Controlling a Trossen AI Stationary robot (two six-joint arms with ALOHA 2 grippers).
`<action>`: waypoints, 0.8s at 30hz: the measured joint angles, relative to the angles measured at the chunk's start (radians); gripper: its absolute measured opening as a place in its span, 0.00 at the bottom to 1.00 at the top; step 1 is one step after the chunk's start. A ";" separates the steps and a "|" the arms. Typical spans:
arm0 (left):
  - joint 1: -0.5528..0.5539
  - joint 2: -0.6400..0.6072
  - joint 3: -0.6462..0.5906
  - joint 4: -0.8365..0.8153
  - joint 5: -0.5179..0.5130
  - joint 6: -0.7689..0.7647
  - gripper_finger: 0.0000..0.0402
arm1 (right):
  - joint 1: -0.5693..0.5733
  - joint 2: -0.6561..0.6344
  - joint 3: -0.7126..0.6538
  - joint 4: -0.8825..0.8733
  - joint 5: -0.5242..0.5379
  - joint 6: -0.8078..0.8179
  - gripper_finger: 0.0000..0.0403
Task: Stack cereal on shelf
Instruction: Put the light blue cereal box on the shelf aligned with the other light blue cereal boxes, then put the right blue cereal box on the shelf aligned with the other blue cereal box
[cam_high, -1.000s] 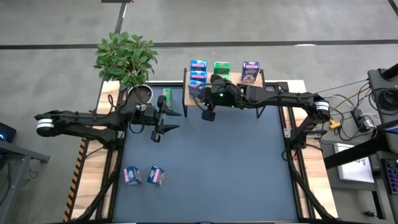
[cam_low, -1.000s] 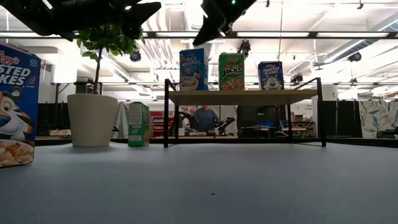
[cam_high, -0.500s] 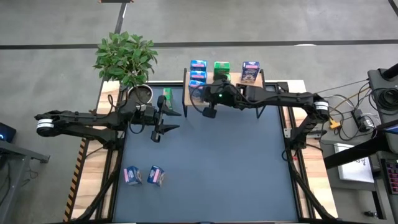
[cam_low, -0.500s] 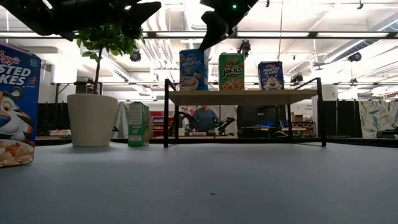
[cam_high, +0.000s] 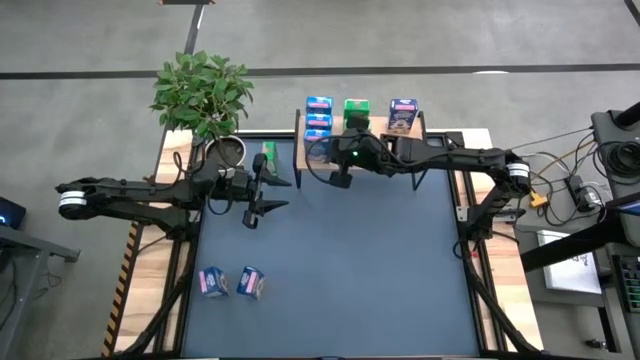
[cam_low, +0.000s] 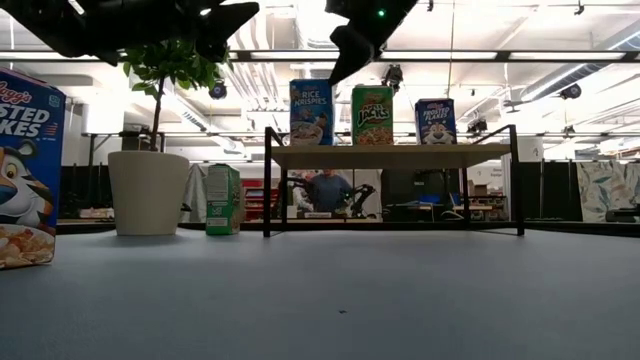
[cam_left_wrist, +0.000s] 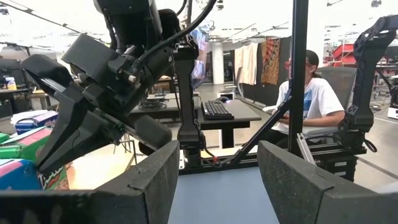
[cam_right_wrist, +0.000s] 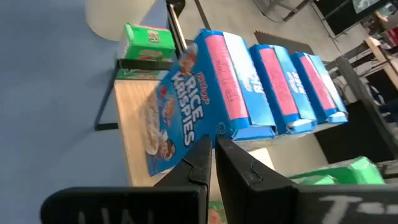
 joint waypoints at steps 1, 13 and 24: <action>0.000 0.000 0.000 0.000 0.000 0.000 0.50 | 0.000 -0.001 0.000 -0.003 0.004 -0.003 0.03; 0.000 0.000 0.000 -0.002 0.000 0.000 0.50 | 0.013 -0.011 0.080 -0.027 -0.038 0.005 0.03; 0.000 0.000 0.001 -0.003 0.000 -0.026 0.50 | 0.003 -0.026 0.183 -0.058 -0.131 -0.083 0.03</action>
